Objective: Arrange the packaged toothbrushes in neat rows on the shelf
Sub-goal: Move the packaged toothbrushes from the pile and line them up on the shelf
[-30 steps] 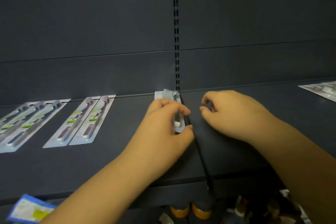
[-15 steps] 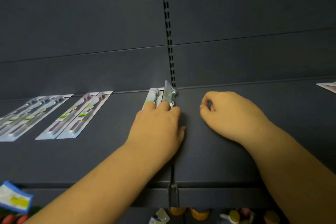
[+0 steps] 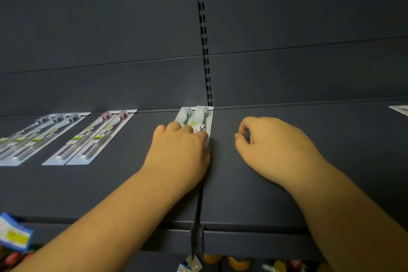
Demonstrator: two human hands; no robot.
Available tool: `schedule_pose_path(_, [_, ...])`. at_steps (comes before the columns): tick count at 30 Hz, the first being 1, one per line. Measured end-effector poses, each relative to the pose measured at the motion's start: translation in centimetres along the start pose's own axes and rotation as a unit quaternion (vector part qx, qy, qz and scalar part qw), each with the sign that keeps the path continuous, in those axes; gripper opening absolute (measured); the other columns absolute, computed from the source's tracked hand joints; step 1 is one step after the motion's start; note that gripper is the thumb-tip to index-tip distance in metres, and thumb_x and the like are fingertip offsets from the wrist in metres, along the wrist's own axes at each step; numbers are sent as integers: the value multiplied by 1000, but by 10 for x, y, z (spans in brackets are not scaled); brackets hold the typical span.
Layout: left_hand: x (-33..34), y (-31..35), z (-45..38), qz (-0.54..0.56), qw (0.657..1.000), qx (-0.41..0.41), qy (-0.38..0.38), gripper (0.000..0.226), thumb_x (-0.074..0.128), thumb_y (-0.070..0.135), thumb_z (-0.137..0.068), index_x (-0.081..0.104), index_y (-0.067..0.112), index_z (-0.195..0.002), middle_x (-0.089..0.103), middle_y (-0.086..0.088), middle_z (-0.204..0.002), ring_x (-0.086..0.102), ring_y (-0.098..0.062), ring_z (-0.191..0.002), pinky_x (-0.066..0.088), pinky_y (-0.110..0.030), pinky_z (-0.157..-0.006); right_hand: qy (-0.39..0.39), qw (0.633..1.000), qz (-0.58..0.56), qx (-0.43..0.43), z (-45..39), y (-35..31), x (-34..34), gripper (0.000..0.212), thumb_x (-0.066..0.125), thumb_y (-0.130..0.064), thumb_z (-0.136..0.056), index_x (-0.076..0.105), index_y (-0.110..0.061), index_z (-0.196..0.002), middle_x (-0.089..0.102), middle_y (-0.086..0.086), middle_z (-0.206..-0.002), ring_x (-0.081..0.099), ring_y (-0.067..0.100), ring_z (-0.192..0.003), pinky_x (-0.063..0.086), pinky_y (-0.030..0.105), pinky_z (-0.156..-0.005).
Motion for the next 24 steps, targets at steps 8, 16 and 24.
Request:
schedule_pose_path(8, [1, 4, -4, 7, 1000, 1, -3, 32, 37, 43, -89, 61, 29, -104, 61, 7, -92, 48, -23, -95, 27, -36, -74, 2, 1000, 8, -6, 1, -3, -1, 24, 41, -44, -97, 58, -27, -102, 62, -7, -95, 60, 19, -89, 51, 37, -79])
schedule_pose_path(16, [-1, 6, -5, -17, 1000, -7, -14, 35, 33, 47, -91, 61, 27, -99, 59, 5, -91, 46, -22, -93, 26, -36, -76, 1, 1000, 14, -10, 0, -3, 0, 25, 40, -45, -98, 57, -26, -104, 61, -7, -96, 59, 17, -87, 50, 35, -76])
schedule_pose_path(24, [1, 9, -5, -32, 999, -9, -18, 37, 35, 49, -90, 62, 26, -100, 59, 3, -95, 47, -24, -96, 30, -37, -79, -3, 1000, 15, -13, 2, -4, -2, 27, 40, -45, -98, 56, -25, -106, 60, -7, -95, 59, 17, -87, 51, 36, -76])
Point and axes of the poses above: each hand's wrist, its own z-axis away from the middle knuckle, its own x-axis out of the palm, y = z × x, the point moved 2 cm from there along -z, towards the middle knuckle
